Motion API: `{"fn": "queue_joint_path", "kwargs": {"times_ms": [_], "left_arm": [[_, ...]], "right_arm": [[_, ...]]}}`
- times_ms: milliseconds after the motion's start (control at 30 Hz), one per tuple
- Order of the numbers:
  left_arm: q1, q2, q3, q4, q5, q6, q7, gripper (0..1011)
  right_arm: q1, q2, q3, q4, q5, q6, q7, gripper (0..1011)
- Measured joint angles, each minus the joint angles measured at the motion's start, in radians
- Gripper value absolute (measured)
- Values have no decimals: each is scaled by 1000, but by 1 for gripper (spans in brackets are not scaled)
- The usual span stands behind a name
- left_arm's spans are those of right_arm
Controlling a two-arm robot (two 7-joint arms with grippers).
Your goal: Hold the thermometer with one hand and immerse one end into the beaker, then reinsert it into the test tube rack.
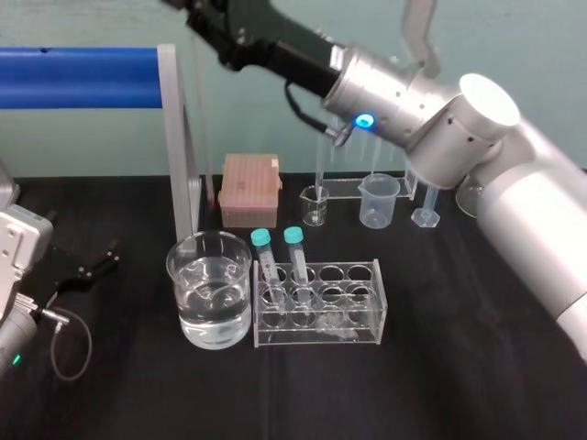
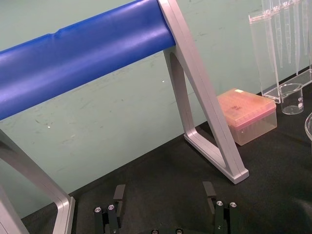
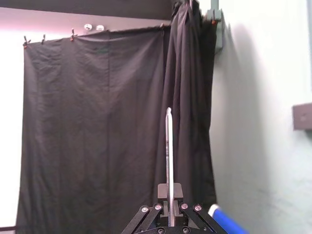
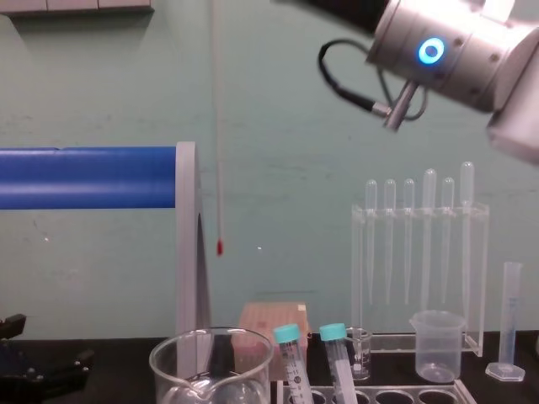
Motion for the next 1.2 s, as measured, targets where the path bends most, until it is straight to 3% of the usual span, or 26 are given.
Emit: {"fn": "queue_joint_path", "kwargs": {"times_ms": [267, 500, 900, 1200], "left_arm": [[0, 0, 0, 0, 0, 0, 0, 1008], [0, 0, 0, 0, 0, 0, 0, 1008], [0, 0, 0, 0, 0, 0, 0, 1008], [0, 0, 0, 0, 0, 0, 0, 1008]], "right_arm": [[1, -29, -59, 105, -34, -19, 30, 57], [-13, -29, -81, 161, -70, -26, 46, 58], [-35, -66, -73, 255, -90, -87, 95, 57], [-51, -72, -72, 280, -121, -94, 98, 58]]}}
